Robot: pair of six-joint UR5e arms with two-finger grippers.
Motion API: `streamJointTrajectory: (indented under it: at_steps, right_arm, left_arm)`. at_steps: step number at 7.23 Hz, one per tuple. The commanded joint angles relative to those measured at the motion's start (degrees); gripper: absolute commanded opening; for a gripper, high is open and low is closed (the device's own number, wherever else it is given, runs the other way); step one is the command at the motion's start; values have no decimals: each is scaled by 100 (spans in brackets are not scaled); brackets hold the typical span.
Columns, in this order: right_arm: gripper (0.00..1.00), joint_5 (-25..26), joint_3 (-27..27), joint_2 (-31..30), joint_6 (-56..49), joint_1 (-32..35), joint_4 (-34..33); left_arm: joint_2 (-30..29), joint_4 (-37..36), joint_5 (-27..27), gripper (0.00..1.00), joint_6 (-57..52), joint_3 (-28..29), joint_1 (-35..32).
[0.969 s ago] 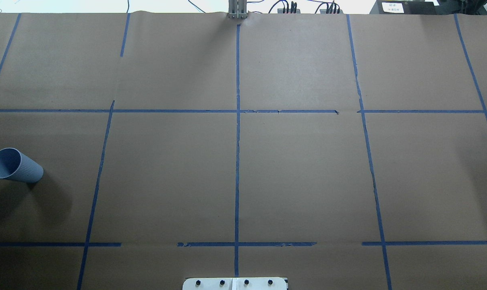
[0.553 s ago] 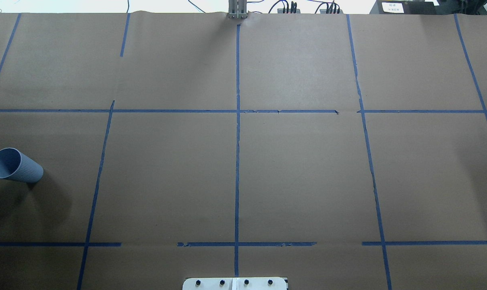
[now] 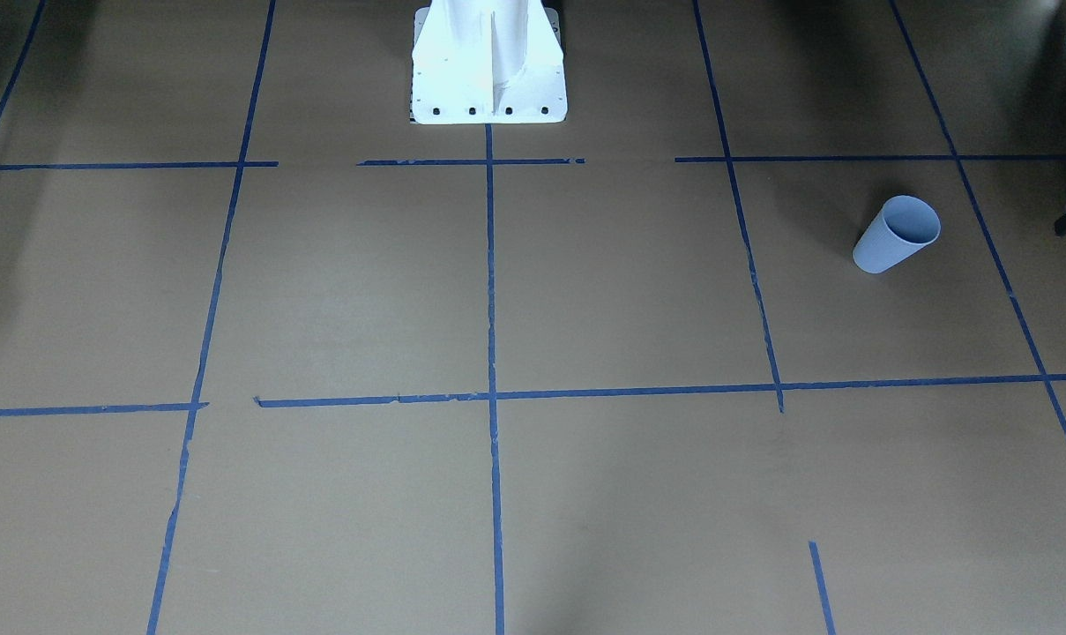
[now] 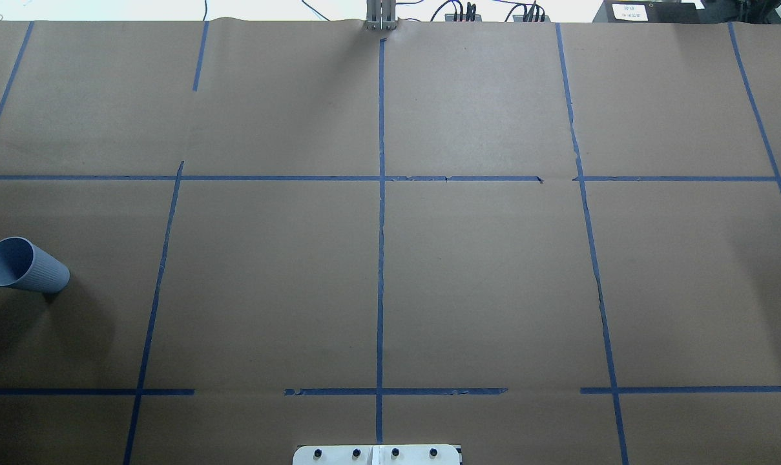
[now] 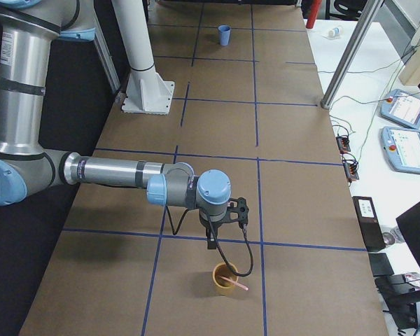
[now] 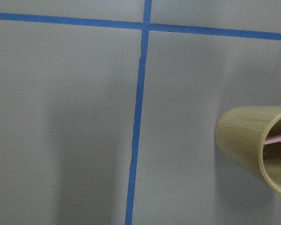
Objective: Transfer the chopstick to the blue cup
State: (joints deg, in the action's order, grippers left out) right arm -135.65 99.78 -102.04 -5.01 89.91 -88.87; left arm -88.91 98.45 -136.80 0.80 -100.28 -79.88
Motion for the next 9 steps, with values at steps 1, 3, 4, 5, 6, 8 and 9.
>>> streamJointTrajectory:
  at_steps: [1,3,4,5,6,8,9]
  right_arm:
    - [100,-6,7,0,0,0,1]
    - [100,-6,7,0,0,0,1]
    - [100,-6,-2,0,0,0,1]
    - [100,-6,-2,0,0,0,1]
    - [100,-6,-11,0,0,-9,1]
    - [100,3,-20,0,-9,0,1]
    - [100,-6,-20,0,-9,0,-8]
  left_arm:
    - [494,1449,187,100,1897,-44,769]
    - [926,2317,338,100,2913,-45,1455]
    - [971,2328,416,100,2977,-53,1562]
    - [989,2319,426,100,3091,-45,1703]
    - [981,2328,443,100,3258,-44,1852]
    - [981,2328,715,98,3425,-44,2089]
    - [946,2319,829,82,3505,-27,2195]
